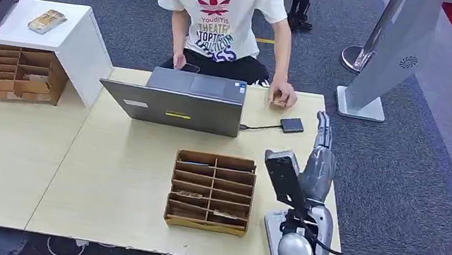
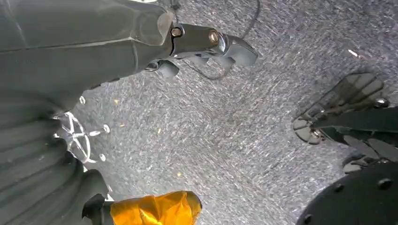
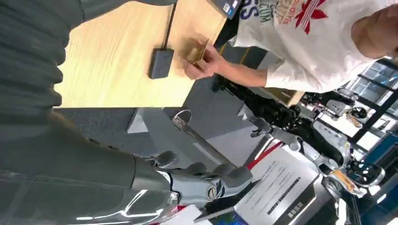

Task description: Pass the card to the sensor for recognition and then transmit it.

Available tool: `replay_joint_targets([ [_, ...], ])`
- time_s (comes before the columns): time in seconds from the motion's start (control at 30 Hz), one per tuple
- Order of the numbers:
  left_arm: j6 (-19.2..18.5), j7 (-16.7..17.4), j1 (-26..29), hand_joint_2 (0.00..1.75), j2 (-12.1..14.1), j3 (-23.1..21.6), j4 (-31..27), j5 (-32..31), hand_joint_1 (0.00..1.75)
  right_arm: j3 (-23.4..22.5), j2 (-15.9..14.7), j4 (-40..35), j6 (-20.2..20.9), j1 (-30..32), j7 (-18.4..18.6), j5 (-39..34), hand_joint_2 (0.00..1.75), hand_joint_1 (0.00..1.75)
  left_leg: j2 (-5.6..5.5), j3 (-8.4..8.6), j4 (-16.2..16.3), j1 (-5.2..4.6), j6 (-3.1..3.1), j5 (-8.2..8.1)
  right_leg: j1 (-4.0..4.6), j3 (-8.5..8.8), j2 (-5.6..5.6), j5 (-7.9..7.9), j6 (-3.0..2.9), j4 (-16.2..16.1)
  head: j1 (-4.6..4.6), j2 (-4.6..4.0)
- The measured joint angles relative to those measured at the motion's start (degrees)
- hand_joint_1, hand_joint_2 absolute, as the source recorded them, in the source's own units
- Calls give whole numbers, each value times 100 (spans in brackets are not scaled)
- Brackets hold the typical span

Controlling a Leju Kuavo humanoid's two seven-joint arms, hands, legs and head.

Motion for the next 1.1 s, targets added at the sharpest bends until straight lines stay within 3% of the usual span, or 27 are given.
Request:
replay_joint_targets([
  [0.1, 0, -72, 30, 175, 9, -7, 9, -169, 0, 213, -94, -382, 360, 318, -303, -345, 175, 0, -1, -2, 0, 0, 0, -1, 0, -1, -1, -4, 1, 0, 0, 0],
  [0.4, 0, -192, 147, 175, 13, -133, 33, -442, 0, 1045, -580, -1426, 419, 1221, -565, -535, 175, 0, -2, -7, -1, 0, -1, -10, 0, -5, -6, -14, 0, -1, 0, 0],
  [0.6, 0, -157, 196, 175, 11, -219, 46, -429, 0, 1298, -887, -1821, 327, 1579, -729, -616, 175, 0, -2, -6, -1, 0, 0, -10, 0, -5, -8, -13, 0, -2, 0, 0],
  [0.63, 0, -138, 202, 175, 11, -227, 50, -420, 0, 1320, -938, -1876, 332, 1613, -757, -625, 175, 28, -2, -6, -1, -1, 0, -10, 0, -4, -8, -13, 0, -2, 0, 0],
  [0.67, 0, -114, 204, 175, 9, -238, 61, -416, 0, 1344, -988, -1926, 351, 1639, -772, -633, 175, 134, -2, -6, -1, 0, 0, -10, 0, -5, -8, -13, 0, -2, 0, 0],
  [0.7, 0, -100, 210, 175, 11, -245, 70, -416, 0, 1371, -1028, -1962, 382, 1659, -770, -640, 175, 147, -2, -6, -1, 0, 0, -10, 0, -5, -8, -13, 0, -2, 0, 0],
  [0.97, 0, 17, 210, 175, 9, -293, 88, -495, 0, 1591, -1187, -2027, 585, 1705, -750, -655, 175, 148, -1, -5, -1, 0, -1, -10, 0, -5, -7, -13, -1, -1, 0, 0],
  [1.03, 0, 17, 210, 175, 7, -295, 88, -501, 0, 1607, -1196, -2027, 592, 1705, -751, -655, 175, 164, -2, -5, -1, 0, -1, -10, 0, -5, -7, -13, -1, -1, 0, 0],
  [1.1, 0, 37, 210, 175, 7, -297, 88, -519, 0, 1626, -1206, -2027, 611, 1704, -716, -634, 175, 169, -1, -5, -2, 0, -1, -10, 0, -4, -7, -13, -1, -1, 0, 0],
])
